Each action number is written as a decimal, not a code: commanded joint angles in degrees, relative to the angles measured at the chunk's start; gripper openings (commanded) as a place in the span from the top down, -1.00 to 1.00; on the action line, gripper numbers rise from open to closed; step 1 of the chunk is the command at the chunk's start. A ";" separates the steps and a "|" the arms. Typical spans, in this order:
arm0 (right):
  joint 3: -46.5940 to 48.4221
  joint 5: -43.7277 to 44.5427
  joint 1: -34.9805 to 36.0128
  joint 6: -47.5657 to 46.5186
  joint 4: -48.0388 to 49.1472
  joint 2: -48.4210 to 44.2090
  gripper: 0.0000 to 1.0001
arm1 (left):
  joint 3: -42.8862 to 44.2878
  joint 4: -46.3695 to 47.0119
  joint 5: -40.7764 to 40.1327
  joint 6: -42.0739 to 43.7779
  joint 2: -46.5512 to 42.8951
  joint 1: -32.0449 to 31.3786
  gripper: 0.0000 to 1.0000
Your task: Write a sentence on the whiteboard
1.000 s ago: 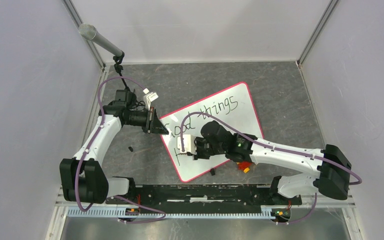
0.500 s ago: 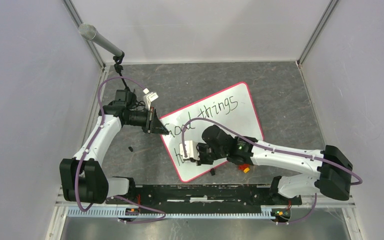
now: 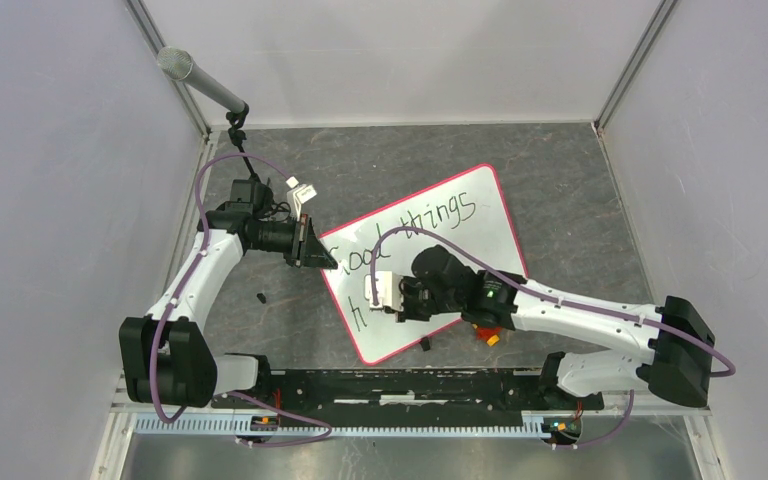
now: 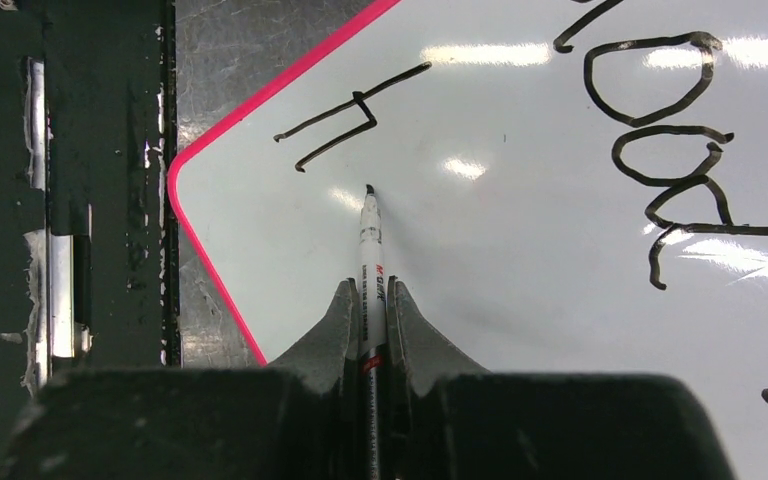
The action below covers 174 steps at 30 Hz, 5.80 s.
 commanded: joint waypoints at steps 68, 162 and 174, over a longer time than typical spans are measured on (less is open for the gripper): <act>-2.76 -3.14 -1.85 -0.59 -0.76 0.74 1.00 | 1.44 2.55 -4.14 1.23 0.23 -0.19 0.95; 4.38 -0.83 -4.05 -0.91 -4.34 -1.75 1.00 | 1.98 1.85 -4.36 1.71 0.48 -0.19 0.95; 4.24 0.16 -5.01 -1.78 -3.77 -1.29 1.00 | 1.75 1.85 -4.62 1.74 0.34 -0.20 0.95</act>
